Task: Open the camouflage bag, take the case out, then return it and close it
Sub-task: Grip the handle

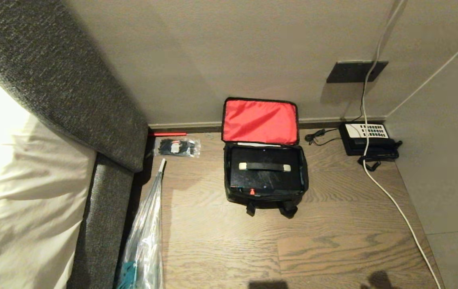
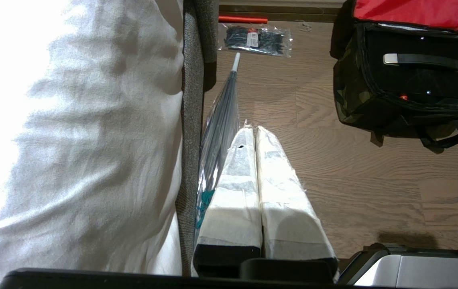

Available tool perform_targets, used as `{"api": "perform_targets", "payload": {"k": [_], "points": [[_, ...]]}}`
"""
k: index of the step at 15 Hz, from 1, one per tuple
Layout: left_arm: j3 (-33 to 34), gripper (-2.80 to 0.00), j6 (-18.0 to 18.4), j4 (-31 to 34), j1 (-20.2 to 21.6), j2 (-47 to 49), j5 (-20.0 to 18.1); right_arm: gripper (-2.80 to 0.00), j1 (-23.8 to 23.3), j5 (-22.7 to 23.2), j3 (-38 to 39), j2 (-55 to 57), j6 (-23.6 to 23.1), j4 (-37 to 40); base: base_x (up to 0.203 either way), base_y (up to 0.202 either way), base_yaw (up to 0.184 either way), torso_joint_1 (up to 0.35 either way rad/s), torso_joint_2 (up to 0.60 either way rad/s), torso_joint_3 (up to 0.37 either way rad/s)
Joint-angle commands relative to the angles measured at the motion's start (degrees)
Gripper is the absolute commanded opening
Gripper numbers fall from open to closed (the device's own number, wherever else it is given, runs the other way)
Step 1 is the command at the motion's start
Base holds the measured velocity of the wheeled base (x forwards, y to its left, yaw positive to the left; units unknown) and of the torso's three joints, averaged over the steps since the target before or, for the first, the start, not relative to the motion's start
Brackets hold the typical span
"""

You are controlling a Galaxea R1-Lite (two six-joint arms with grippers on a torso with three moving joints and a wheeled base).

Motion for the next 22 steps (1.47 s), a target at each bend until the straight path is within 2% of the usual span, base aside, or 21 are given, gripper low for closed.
{"api": "perform_targets", "payload": {"k": [1, 3, 4, 7, 9, 10, 13, 16, 18, 19, 20, 21, 22], "points": [[0.0, -2.80, 0.0, 0.0, 0.0, -0.1, 0.0, -2.80, 0.9, -0.1, -1.8, 17.6, -9.6, -4.8, 0.000, 0.000, 0.000, 0.000, 0.00, 0.000], [0.0, -2.80, 0.0, 0.0, 0.0, -0.1, 0.0, -2.80, 1.2, 0.0, -3.3, 26.2, -18.4, -8.8, 0.000, 0.000, 0.000, 0.000, 0.00, 0.000], [0.0, -2.80, 0.0, 0.0, 0.0, -0.1, 0.0, -2.80, 1.8, 0.0, -4.2, 31.1, -20.7, -11.1, 0.000, 0.000, 0.000, 0.000, 0.00, 0.000], [0.0, -2.80, 0.0, 0.0, 0.0, 0.0, 0.0, -2.80, 6.8, -1.6, -6.8, 46.4, -23.7, -20.4, 0.000, 0.000, 0.000, 0.000, 0.00, 0.000], [0.0, -2.80, 0.0, 0.0, 0.0, -0.1, 0.0, -2.80, 10.9, -6.6, -9.2, 56.7, -24.1, -29.8, 0.000, 0.000, 0.000, 0.000, 0.00, 0.000], [0.0, -2.80, 0.0, 0.0, 0.0, -0.1, 0.0, -2.80, 13.2, -10.5, -10.9, 61.9, -24.0, -35.4, 0.000, 0.000, 0.000, 0.000, 0.00, 0.000], [0.0, -2.80, 0.0, 0.0, 0.0, -0.1, 0.0, -2.80, 19.7, -17.5, -18.7, 75.0, -20.8, -49.6, 0.000, 0.000, 0.000, 0.000, 0.00, 0.000], [0.0, -2.80, 0.0, 0.0, 0.0, -0.1, 0.0, -2.80, 24.9, -19.7, -30.0, 84.2, -13.8, -55.3, 0.000, 0.000, 0.000, 0.000, 0.00, 0.000], [0.0, -2.80, 0.0, 0.0, 0.0, 0.0, 0.0, -2.80, 26.5, -20.4, -39.0, 87.8, -7.7, -53.2, 0.000, 0.000, 0.000, 0.000, 0.00, 0.000], [0.0, -2.80, 0.0, 0.0, 0.0, -0.1, 0.0, -2.80, 26.9, -20.6, -42.5, 89.1, -5.7, -48.2, 0.000, 0.000, 0.000, 0.000, 0.00, 0.000], [0.0, -2.80, 0.0, 0.0, 0.0, -0.1, 0.0, -2.80, 27.1, -20.4, -45.1, 90.4, -4.5, -43.4, 0.000, 0.000, 0.000, 0.000, 0.00, 0.000], [0.0, -2.80, 0.0, 0.0, 0.0, -0.1, 0.0, -2.80, 27.0, -20.4, -47.0, 91.6, -3.9, -41.8, 0.000, 0.000, 0.000, 0.000, 0.00, 0.000], [0.0, -2.80, 0.0, 0.0, 0.0, 0.0, 0.0, 0.00, 27.0, -21.0, -48.8, 93.3, -3.5, -40.4, 0.000, 0.000, 0.000, 0.000, 0.00, 0.000]]}}
